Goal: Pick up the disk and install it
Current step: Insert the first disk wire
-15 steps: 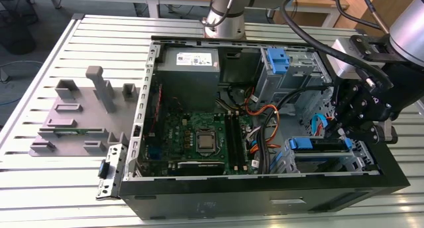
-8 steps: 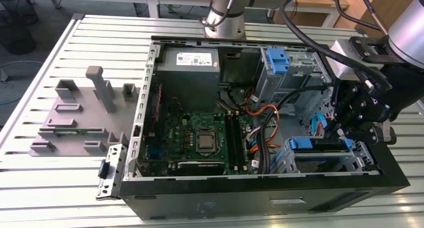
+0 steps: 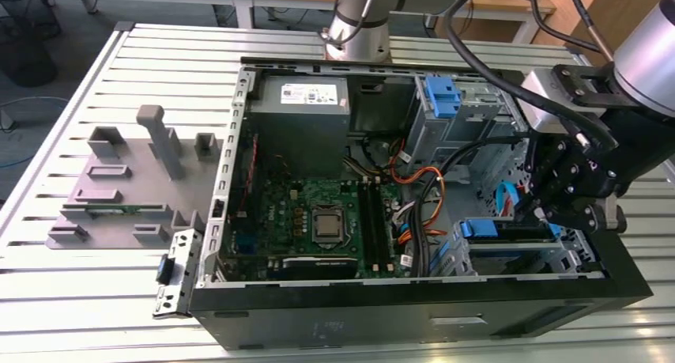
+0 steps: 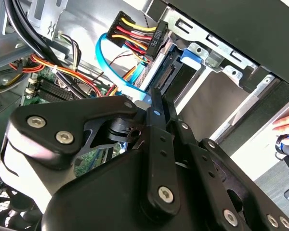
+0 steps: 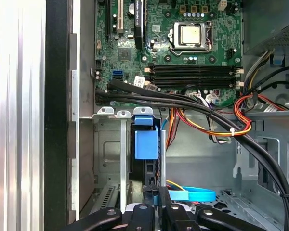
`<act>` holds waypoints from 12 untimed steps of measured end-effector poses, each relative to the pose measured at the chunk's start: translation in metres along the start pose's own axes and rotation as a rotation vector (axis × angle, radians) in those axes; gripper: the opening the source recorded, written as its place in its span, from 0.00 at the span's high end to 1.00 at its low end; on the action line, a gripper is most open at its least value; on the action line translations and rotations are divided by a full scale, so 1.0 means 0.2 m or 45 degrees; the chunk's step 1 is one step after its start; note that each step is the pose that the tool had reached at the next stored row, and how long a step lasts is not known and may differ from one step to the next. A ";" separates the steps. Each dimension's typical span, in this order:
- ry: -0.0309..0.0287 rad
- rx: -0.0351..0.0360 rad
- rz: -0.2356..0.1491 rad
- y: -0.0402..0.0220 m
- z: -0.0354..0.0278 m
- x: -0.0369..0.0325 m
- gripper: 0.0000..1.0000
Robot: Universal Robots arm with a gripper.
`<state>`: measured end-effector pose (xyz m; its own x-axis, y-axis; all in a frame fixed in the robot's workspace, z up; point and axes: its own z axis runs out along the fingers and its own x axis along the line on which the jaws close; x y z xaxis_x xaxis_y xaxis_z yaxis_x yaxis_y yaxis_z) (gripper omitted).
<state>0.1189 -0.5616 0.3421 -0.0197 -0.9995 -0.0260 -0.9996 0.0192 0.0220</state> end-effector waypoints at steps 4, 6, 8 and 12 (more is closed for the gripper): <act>0.0004 0.0000 0.000 0.000 0.011 0.000 0.84; 0.0001 0.0000 0.000 0.000 0.012 0.001 0.84; 0.0002 0.0000 0.000 0.000 0.013 0.002 0.84; 0.0001 0.0000 0.000 0.002 0.016 0.002 0.84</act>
<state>0.1184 -0.5618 0.3390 -0.0197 -0.9995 -0.0259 -0.9996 0.0191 0.0220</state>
